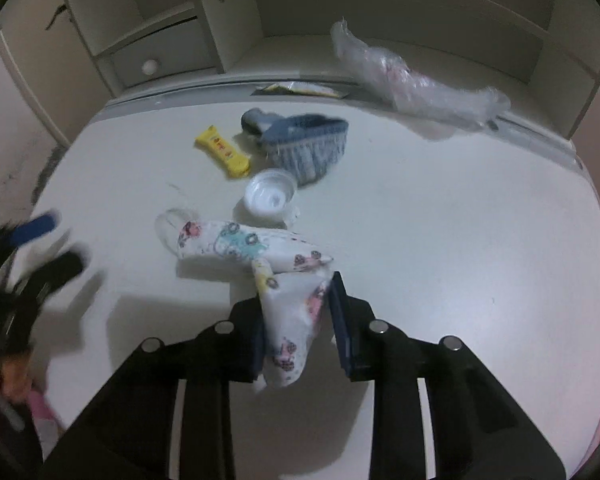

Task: Collect trash
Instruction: 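Grasp the yellow spoon with left tool while right tool holds the mask, then carry the spoon and mask over the bin and open both tools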

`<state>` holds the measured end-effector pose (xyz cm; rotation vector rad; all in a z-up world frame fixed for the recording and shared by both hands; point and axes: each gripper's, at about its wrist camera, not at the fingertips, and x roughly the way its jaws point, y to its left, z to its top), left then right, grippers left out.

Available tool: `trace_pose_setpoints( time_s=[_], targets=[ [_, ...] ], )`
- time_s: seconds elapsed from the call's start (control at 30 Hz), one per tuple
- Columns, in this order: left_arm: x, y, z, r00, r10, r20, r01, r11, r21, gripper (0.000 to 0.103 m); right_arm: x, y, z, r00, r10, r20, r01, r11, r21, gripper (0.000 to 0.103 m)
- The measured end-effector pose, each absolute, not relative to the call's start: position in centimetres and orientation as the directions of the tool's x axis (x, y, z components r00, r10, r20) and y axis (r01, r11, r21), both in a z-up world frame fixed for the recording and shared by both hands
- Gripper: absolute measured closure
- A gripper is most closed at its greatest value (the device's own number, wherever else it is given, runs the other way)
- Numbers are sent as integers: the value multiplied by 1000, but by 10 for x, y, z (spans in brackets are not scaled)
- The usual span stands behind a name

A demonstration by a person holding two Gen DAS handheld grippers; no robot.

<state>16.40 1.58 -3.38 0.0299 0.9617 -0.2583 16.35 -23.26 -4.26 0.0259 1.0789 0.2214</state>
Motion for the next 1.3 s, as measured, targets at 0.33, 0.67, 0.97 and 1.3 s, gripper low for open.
trace_pose_setpoints(
  time_s=[0.33, 0.67, 0.97, 1.3],
  targets=[
    [272, -53, -29, 378, -152, -913, 100, 987, -123, 7, 111, -283, -22, 496, 220, -840, -152, 974, 165, 75],
    [297, -52, -57, 206, -66, -976, -106, 990, -90, 8, 80, -346, -18, 536, 232, -811, -95, 972, 215, 75],
    [289, -62, -51, 263, 44, -964, -125, 992, 12, 50, 70, -360, -16, 546, 248, -800, -98, 968, 233, 75],
    [248, -67, -31, 290, -75, -954, 31, 997, -69, 91, 49, -371, 3, 578, 201, -791, -72, 978, 196, 75]
  ],
)
